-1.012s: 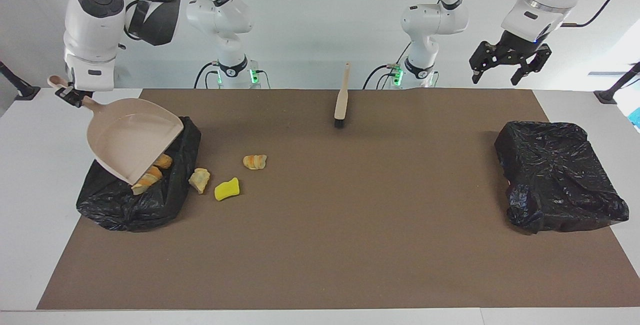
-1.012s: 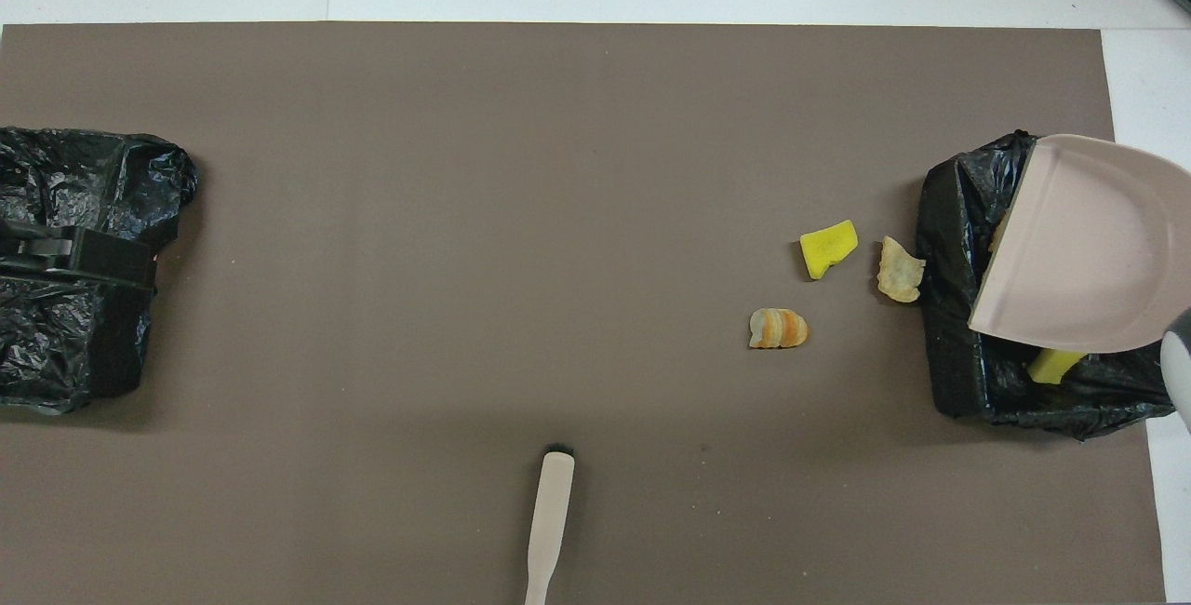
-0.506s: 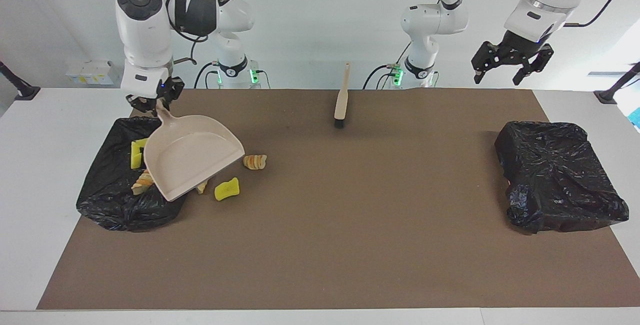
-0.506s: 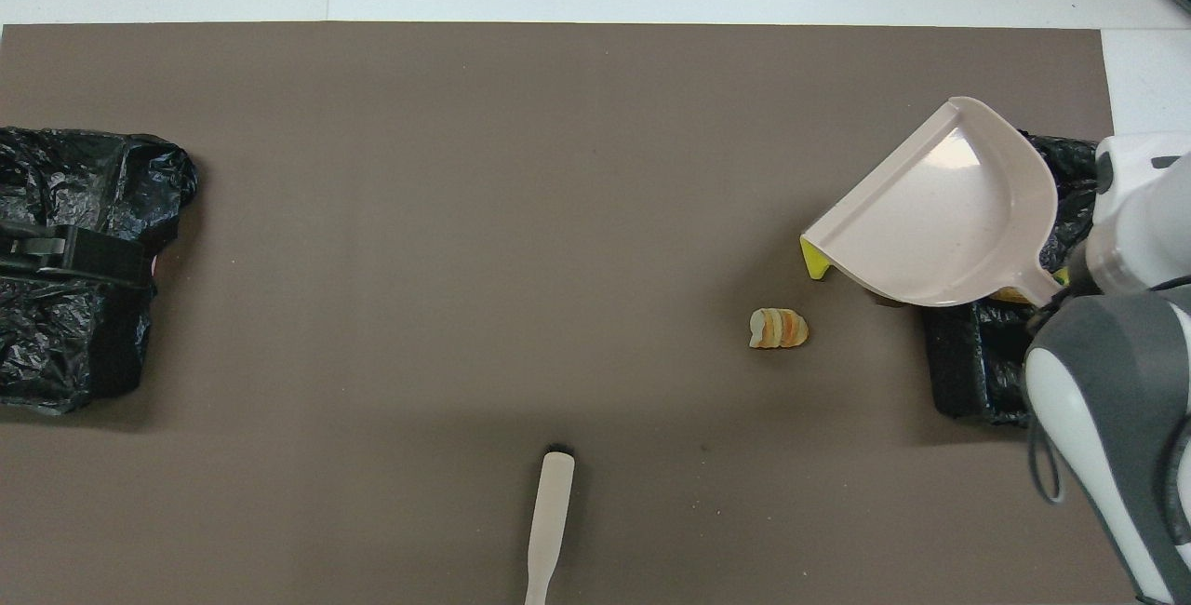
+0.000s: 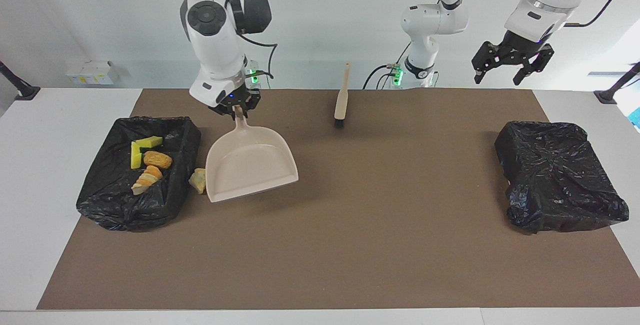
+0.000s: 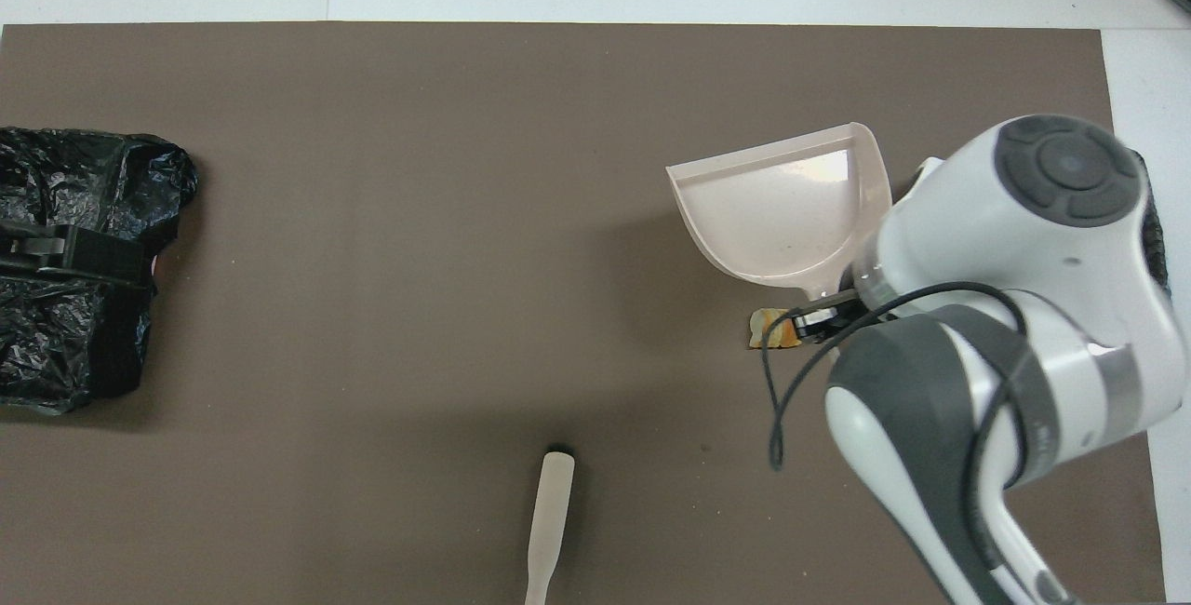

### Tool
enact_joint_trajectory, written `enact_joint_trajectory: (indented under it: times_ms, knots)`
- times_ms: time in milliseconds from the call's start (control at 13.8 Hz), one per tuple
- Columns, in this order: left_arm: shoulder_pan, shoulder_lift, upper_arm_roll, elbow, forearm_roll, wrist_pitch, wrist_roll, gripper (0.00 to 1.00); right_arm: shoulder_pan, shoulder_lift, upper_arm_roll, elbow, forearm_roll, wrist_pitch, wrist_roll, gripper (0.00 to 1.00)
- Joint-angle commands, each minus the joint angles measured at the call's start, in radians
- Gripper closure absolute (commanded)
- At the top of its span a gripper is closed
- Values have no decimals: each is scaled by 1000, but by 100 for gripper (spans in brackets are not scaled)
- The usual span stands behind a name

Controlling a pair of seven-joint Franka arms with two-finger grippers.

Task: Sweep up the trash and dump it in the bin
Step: 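Carry the empty dustpan back and set it on the table with the right gripper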

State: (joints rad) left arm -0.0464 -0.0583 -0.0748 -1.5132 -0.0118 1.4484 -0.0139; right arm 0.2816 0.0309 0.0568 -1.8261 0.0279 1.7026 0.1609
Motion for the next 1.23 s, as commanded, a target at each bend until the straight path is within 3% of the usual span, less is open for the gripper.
enact_joint_trajectory:
  times_ms: [0, 145, 361, 506, 795, 867, 940, 1012, 1157]
  knots:
    - [5, -8, -2, 1, 4, -14, 12, 0, 88, 81, -6, 47, 62, 78, 181, 100]
    - [10, -8, -2, 1, 4, -13, 6, 0, 123, 134, -5, 54, 122, 141, 270, 100]
    - [11, -8, 1, 1, 4, -9, 17, 0, 223, 308, -8, 218, 115, 170, 422, 100]
    - [11, -8, 1, 2, 6, -9, 8, 0, 287, 395, -12, 266, 60, 221, 468, 100]
    - [6, -8, 0, 2, 9, -8, 12, 0, 303, 460, -6, 263, 1, 322, 508, 100]
    - [8, -8, 0, 1, 6, -6, 12, 0, 301, 458, -6, 260, -3, 336, 508, 95]
    - [6, -9, -2, -1, 6, -6, 9, 0, 298, 457, -6, 258, -12, 347, 502, 43]
    - [2, -9, 0, -1, 6, -6, 6, 0, 303, 457, -6, 257, -22, 351, 499, 0]
    - [-1, -9, 0, -1, 6, -6, 5, 0, 306, 454, -6, 257, -28, 351, 499, 0]
